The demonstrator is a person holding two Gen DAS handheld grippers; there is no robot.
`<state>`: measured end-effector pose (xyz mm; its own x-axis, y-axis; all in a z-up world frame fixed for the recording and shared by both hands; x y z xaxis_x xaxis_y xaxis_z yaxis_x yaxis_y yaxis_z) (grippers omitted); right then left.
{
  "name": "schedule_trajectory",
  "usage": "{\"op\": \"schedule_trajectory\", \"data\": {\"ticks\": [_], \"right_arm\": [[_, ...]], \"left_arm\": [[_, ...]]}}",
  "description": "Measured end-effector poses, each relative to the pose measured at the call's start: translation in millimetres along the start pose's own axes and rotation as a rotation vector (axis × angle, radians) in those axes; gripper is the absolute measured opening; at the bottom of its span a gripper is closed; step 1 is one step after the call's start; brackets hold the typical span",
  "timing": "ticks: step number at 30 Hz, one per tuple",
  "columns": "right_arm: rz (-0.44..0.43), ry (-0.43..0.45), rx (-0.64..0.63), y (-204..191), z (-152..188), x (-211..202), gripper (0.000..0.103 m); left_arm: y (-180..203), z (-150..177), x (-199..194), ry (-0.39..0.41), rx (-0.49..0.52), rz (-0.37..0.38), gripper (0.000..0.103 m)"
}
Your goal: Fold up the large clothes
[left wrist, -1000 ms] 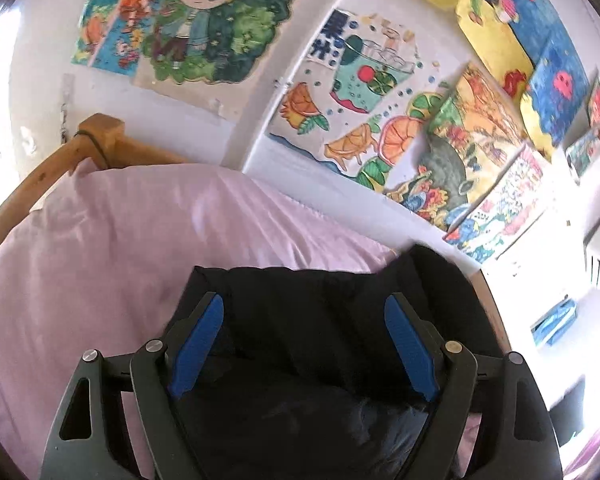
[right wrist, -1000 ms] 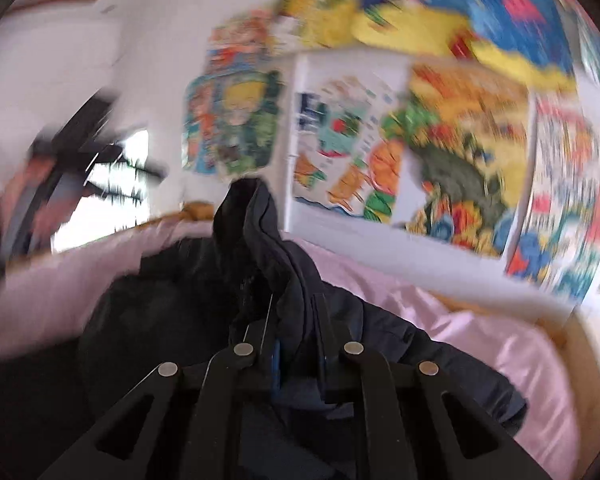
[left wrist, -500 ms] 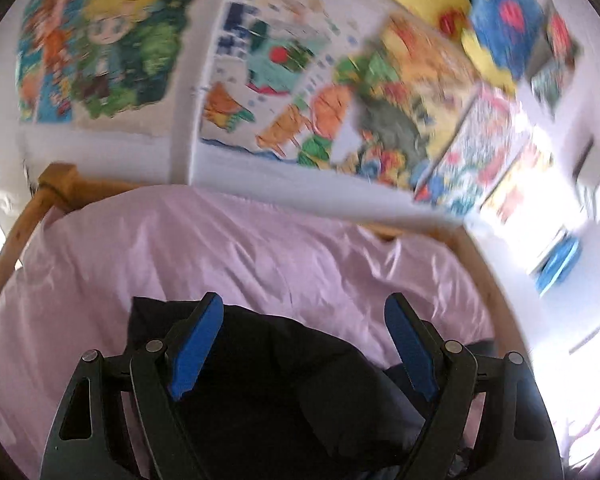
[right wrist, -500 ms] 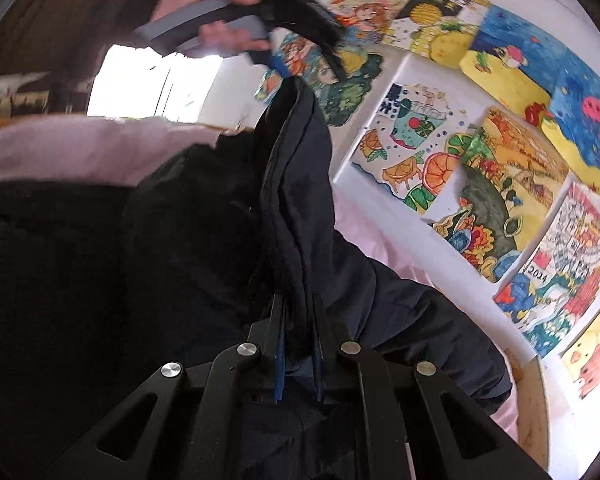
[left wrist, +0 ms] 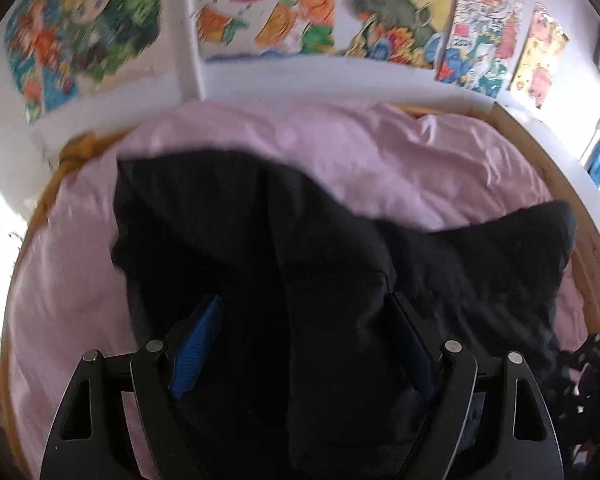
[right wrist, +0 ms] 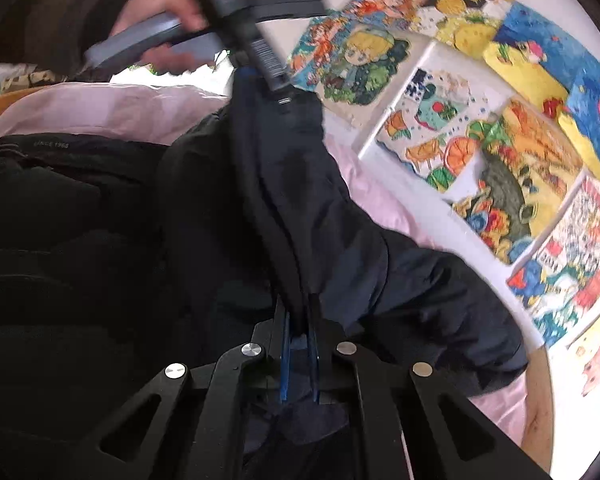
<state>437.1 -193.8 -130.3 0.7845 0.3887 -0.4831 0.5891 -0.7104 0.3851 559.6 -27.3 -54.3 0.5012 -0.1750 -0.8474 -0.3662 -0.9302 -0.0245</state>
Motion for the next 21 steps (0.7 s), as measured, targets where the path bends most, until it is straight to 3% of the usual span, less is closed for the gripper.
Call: {"op": "schedule_trajectory", "data": {"ticks": [5,8,11,12,13,15,17,18,19,21], "right_arm": [[0.003,0.021,0.130,12.6,-2.8,1.1,0.010],[-0.041,0.052,0.301,35.2,-15.9,-14.3,0.014],[-0.026,0.121,0.440,69.1,-44.1,-27.1,0.045],[-0.009,0.128,0.486,82.6,-56.7,-24.7,0.052],[0.006,0.119,0.535,97.1,-71.3,-17.1,0.052],[0.044,0.039,0.638,121.6,-90.9,7.2,0.052],[0.017,-0.058,0.750,140.9,-102.1,40.4,0.052],[0.003,-0.093,0.777,144.4,-104.1,55.4,0.052],[-0.044,-0.187,0.790,139.5,-99.6,66.5,0.051],[-0.065,-0.263,0.765,124.7,-86.5,84.3,0.047]], "left_arm": [[-8.5,22.2,34.8,0.033,-0.102,-0.012,0.079],[-13.2,25.2,43.8,0.067,-0.141,-0.026,0.079],[-10.7,27.5,41.3,0.106,-0.141,-0.052,0.079],[-10.9,29.6,39.2,0.113,-0.139,-0.058,0.079],[-10.6,31.9,37.9,0.120,-0.139,-0.064,0.079],[-10.0,35.7,35.7,0.126,-0.141,-0.066,0.079],[-9.3,39.4,34.8,0.127,-0.147,-0.065,0.079],[-8.5,37.3,35.5,0.127,-0.149,-0.064,0.079],[-8.4,37.2,35.4,0.129,-0.153,-0.062,0.079],[-7.7,34.5,36.9,0.130,-0.155,-0.056,0.079]]}}
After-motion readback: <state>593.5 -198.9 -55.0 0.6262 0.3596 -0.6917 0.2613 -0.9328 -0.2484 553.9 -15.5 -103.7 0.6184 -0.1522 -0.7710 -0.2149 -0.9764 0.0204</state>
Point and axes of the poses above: each gripper's, at about its wrist camera, not at the fingertips, and x roughly the way its jaws point, y to its right, z to its underside, the point moved 7 cm from there along x, roughly the way its jaws point, and after that the axes turned 6 degrees about x, right-handed, at the moved point
